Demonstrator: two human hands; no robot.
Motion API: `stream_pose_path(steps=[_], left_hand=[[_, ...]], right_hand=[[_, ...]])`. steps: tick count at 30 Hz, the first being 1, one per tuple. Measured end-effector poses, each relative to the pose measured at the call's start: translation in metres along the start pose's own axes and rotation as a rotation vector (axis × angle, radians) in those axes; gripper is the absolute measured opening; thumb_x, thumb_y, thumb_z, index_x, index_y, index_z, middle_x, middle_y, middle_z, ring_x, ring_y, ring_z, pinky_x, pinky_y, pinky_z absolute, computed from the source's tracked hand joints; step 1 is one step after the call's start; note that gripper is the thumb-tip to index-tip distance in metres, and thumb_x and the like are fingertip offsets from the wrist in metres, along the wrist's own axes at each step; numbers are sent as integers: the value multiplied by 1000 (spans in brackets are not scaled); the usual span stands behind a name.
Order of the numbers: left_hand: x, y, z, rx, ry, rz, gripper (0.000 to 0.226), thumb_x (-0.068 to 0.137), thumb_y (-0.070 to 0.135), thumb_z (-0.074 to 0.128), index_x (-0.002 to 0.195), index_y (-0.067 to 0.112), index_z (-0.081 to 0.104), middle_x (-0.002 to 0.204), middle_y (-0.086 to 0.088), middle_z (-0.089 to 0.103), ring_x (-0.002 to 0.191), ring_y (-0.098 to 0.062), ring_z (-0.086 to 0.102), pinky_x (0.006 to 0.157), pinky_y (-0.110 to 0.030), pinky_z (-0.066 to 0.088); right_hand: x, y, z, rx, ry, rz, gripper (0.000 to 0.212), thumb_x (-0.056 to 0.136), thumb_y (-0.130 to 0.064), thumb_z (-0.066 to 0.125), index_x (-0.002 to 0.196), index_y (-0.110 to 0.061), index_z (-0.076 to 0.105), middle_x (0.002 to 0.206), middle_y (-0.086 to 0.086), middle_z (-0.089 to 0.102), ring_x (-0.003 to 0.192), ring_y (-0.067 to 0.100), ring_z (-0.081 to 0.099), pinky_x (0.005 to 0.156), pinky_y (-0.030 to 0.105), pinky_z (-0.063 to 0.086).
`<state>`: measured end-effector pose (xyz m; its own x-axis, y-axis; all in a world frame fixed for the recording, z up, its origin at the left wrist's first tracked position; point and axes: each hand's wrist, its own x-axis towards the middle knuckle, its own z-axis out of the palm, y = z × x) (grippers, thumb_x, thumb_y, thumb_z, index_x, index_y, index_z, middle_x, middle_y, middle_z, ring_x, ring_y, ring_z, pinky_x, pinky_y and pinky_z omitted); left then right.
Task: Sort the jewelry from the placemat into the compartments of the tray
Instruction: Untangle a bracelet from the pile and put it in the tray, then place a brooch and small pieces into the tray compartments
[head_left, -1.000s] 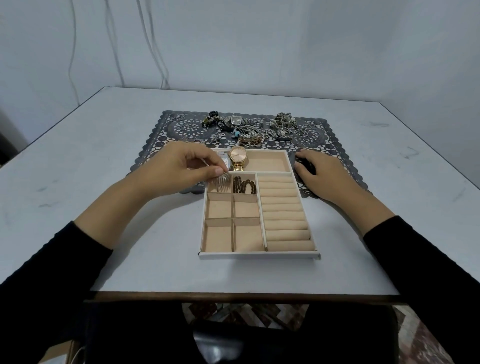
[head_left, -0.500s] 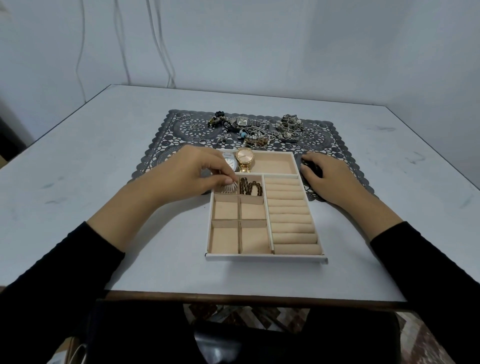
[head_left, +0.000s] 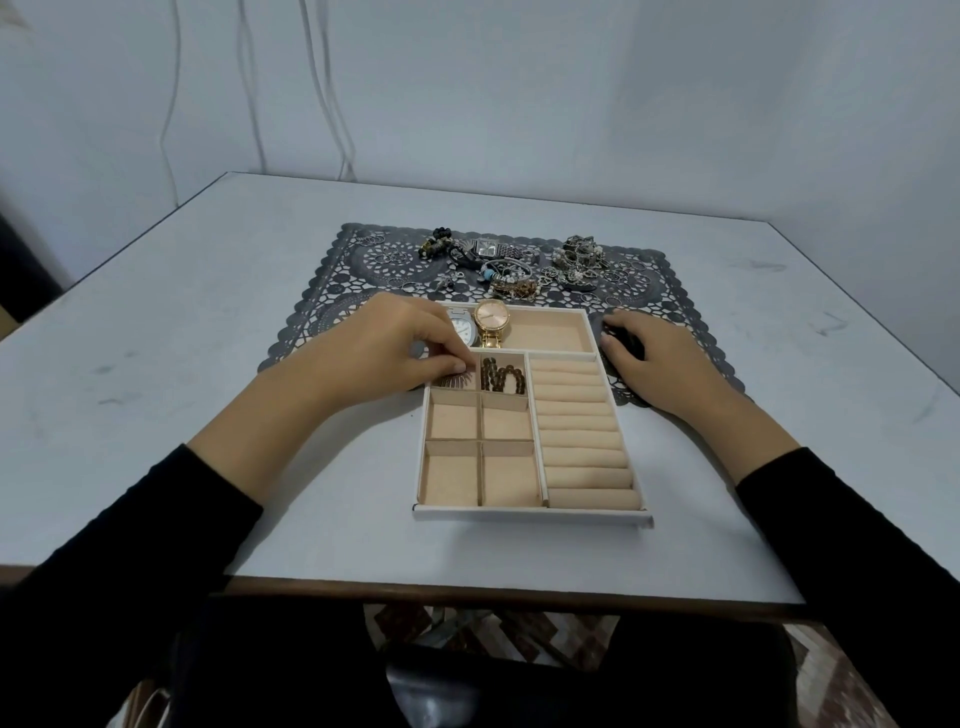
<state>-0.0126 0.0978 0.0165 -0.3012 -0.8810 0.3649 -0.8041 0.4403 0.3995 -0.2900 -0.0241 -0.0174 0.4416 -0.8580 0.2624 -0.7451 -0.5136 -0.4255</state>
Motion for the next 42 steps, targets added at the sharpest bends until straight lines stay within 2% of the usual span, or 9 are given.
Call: stream_pose_path(steps=[8, 17, 20, 23, 25, 28, 32, 39, 42], left_hand=[[-1, 0, -1, -110, 29, -75, 11, 82, 22, 76, 92, 27, 78, 85, 14, 70, 81, -7, 67, 75, -20, 52], [9, -24, -8, -186, 350, -295, 13, 89, 27, 69, 101, 25, 73, 94, 15, 70, 89, 4, 64, 77, -3, 44], [18, -39, -7, -125, 370, -317, 18, 95, 27, 60, 110, 24, 70, 104, 12, 68, 100, 0, 60, 88, -13, 44], [31, -56, -5, -32, 313, -298, 24, 98, 28, 54, 118, 23, 66, 117, 8, 65, 109, -7, 56, 98, -33, 44], [41, -70, -3, 25, 259, -280, 27, 99, 29, 51, 123, 22, 64, 124, 4, 62, 115, -10, 53, 102, -38, 43], [55, -86, 2, 96, 157, -256, 31, 100, 31, 50, 128, 23, 60, 135, 0, 56, 126, -15, 48, 108, -35, 35], [67, -95, 7, 122, 8, -214, 38, 99, 36, 49, 134, 23, 56, 141, 2, 51, 127, -13, 47, 109, -39, 38], [82, -108, 9, 104, -64, -147, 36, 100, 34, 49, 134, 25, 57, 141, 7, 52, 127, -10, 48, 107, -28, 35], [88, -110, 11, 101, -87, -115, 33, 100, 33, 50, 130, 25, 60, 139, 6, 54, 127, -12, 50, 108, -32, 38]], right_hand=[[-2, -3, -3, 40, -4, 15, 33, 97, -25, 52, 128, -15, 58, 125, 2, 62, 115, 18, 54, 87, 19, 34], [13, 6, -20, 133, 77, 103, 30, 96, -30, 53, 124, -22, 62, 116, -5, 63, 99, 5, 49, 87, 19, 32], [27, 8, -23, 212, 141, 97, 28, 94, -27, 57, 120, -19, 64, 115, -3, 66, 100, 8, 55, 91, 19, 37], [45, 6, -23, 249, 160, 65, 28, 92, -26, 59, 118, -18, 65, 114, -2, 67, 102, 10, 60, 97, 25, 43], [59, 2, -21, 263, 154, 39, 28, 92, -25, 60, 119, -19, 65, 113, -3, 67, 101, 9, 61, 97, 25, 45], [79, -5, -14, 286, 119, 9, 28, 91, -26, 61, 118, -20, 66, 109, -5, 67, 97, 8, 62, 95, 27, 48], [101, -12, -2, 225, 43, -62, 28, 91, -30, 61, 117, -22, 67, 114, -6, 68, 103, 9, 60, 96, 30, 47], [123, -14, 12, 195, -129, -207, 19, 83, -34, 72, 102, -29, 73, 104, -13, 69, 97, 3, 61, 93, 31, 49], [127, -16, 16, 202, -147, -274, 18, 81, -28, 75, 98, -23, 74, 102, -10, 70, 98, 4, 62, 93, 26, 48]])
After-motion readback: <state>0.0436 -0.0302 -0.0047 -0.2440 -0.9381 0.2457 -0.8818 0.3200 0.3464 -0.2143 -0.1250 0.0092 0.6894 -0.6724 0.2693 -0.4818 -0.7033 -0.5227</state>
